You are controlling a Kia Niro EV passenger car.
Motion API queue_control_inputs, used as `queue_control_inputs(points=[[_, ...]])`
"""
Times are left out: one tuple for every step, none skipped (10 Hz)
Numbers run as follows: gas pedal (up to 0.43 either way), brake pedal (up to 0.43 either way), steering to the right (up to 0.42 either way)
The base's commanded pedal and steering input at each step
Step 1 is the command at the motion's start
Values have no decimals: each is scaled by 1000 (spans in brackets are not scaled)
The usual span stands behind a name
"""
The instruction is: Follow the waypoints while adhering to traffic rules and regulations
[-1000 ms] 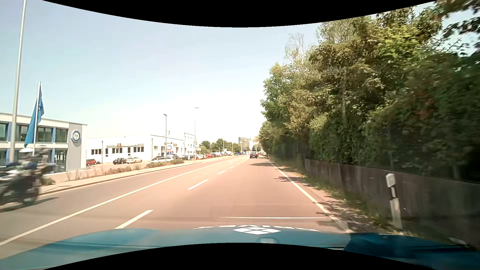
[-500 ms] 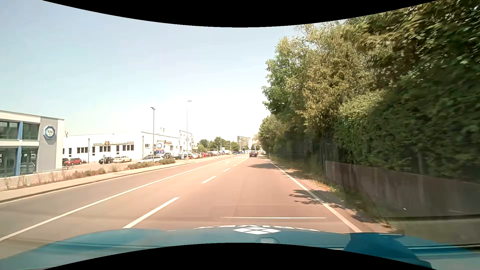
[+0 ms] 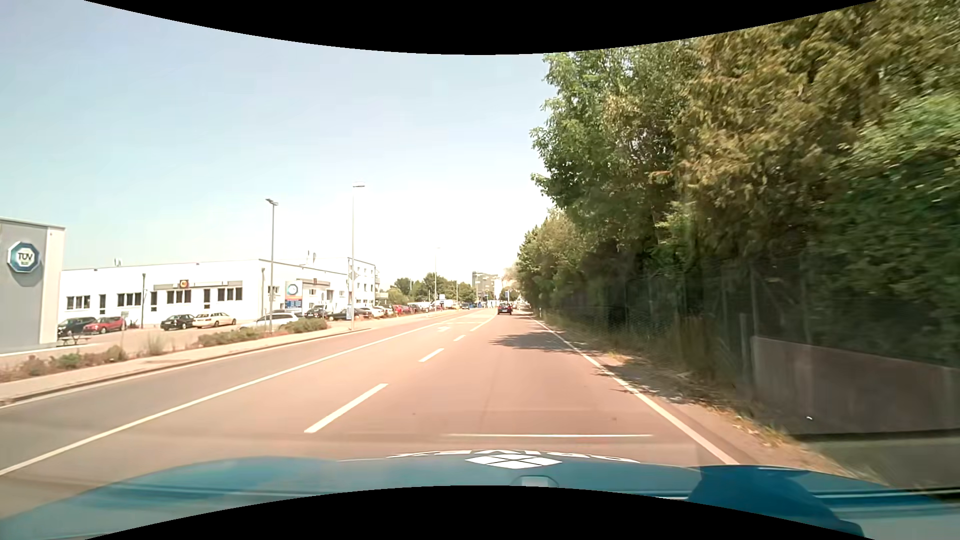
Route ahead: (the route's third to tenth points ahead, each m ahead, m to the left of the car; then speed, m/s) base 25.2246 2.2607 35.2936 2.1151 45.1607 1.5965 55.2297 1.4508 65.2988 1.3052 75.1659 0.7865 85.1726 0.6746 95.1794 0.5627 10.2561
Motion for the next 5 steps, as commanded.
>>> queue_control_inputs(points=[[287, 0, 5], [268, 0, 5], [248, 0, 5], [248, 0, 5], [248, 0, 6]])
